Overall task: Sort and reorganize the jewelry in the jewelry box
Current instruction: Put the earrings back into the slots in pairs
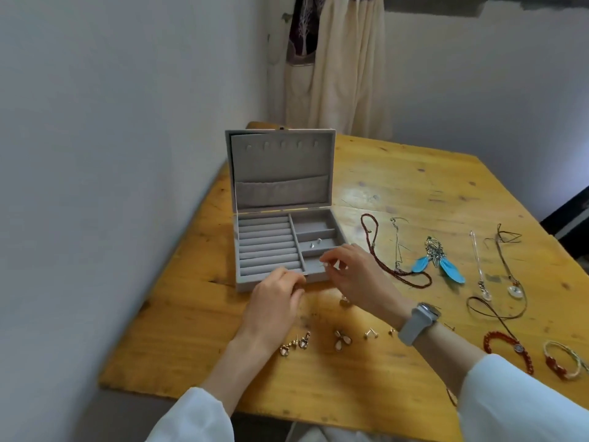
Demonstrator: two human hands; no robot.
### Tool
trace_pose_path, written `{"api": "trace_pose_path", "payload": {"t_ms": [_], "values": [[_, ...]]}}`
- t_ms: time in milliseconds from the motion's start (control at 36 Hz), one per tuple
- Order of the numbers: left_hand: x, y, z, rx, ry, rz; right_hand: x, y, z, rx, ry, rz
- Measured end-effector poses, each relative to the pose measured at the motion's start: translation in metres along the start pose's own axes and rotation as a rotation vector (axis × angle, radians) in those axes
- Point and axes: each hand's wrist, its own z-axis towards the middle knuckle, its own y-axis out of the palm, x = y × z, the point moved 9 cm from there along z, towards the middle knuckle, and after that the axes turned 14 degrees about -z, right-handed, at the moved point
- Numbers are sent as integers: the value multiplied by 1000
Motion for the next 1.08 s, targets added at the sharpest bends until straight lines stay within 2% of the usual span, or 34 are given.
{"api": "trace_pose_path", "payload": {"t_ms": [139,250,361,444,528,778,972,1083], "values": [[-14,-49,29,165,0,7,-8,6,27,22,-24,73],[-38,-72,56,224,-51,71,-9,17,50,55,1,97],[-46,-68,78,164,5,212,-6,25,64,104,22,128],[-45,-62,87,149,124,434,-1,33,68,119,37,138],[-51,-60,93,155,159,610,2,41,69,106,29,154],[-62,-59,105,135,142,757,8,42,69,121,48,208],[-64,-48,108,-36,76,885,9,42,66,106,63,221],[-55,-54,104,38,108,837,9,41,67,112,63,218]]}}
